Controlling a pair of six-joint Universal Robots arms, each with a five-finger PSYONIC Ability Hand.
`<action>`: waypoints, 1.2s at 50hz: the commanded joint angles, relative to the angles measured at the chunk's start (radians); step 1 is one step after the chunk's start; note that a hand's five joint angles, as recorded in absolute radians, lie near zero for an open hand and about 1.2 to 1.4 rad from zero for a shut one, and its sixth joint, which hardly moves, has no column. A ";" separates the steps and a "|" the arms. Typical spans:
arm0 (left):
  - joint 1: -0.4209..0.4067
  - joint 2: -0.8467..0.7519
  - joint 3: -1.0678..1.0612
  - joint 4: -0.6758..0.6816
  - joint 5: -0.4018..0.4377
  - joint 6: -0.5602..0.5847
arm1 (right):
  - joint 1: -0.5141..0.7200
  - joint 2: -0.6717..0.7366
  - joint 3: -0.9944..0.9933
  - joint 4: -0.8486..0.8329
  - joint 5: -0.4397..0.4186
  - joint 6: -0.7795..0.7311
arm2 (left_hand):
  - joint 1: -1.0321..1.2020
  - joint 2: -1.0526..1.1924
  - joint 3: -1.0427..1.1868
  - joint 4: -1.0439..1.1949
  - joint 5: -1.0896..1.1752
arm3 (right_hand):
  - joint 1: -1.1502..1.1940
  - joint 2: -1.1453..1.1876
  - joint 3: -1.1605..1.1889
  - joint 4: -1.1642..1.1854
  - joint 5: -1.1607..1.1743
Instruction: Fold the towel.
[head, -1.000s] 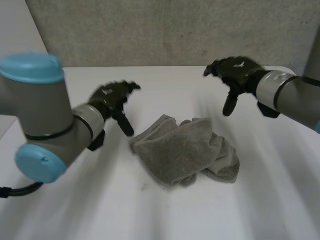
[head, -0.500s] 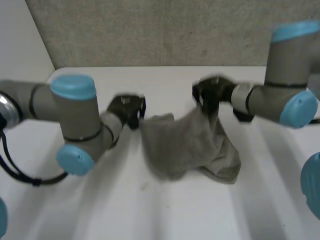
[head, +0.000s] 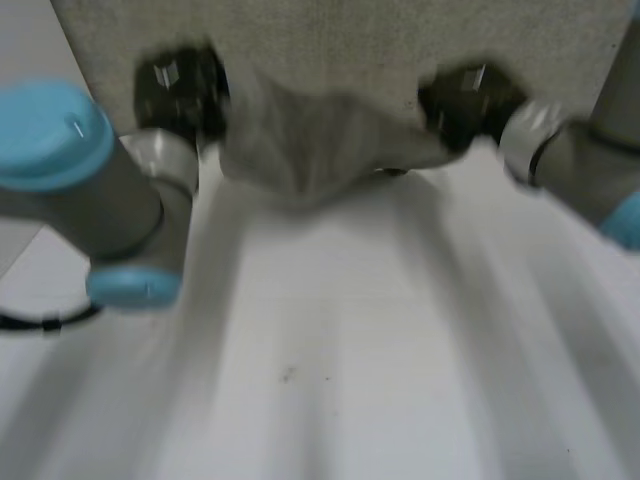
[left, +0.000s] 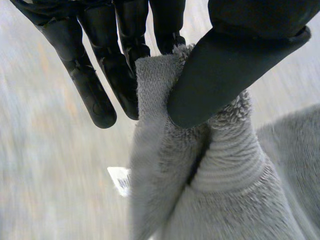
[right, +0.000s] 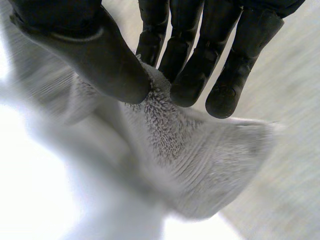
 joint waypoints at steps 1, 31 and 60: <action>0.002 -0.022 -0.304 -0.020 0.005 0.062 | 0.020 0.062 0.300 0.189 -0.003 -0.297 | 0.211 0.179 0.180 0.179 0.204 | 0.063 0.065 0.067 0.058 0.058; 0.109 0.216 -0.667 -0.128 0.025 0.304 | -0.007 -0.280 0.937 -0.297 -0.068 -0.199 | -0.966 -0.997 -0.996 -0.998 -0.972 | 0.063 0.065 0.067 0.058 0.058; 0.098 -0.228 0.076 -0.350 0.266 0.156 | -0.043 -0.262 0.992 -0.360 -0.063 -0.215 | -0.735 -0.766 -0.765 -0.767 -0.741 | 0.063 0.065 0.067 0.058 0.058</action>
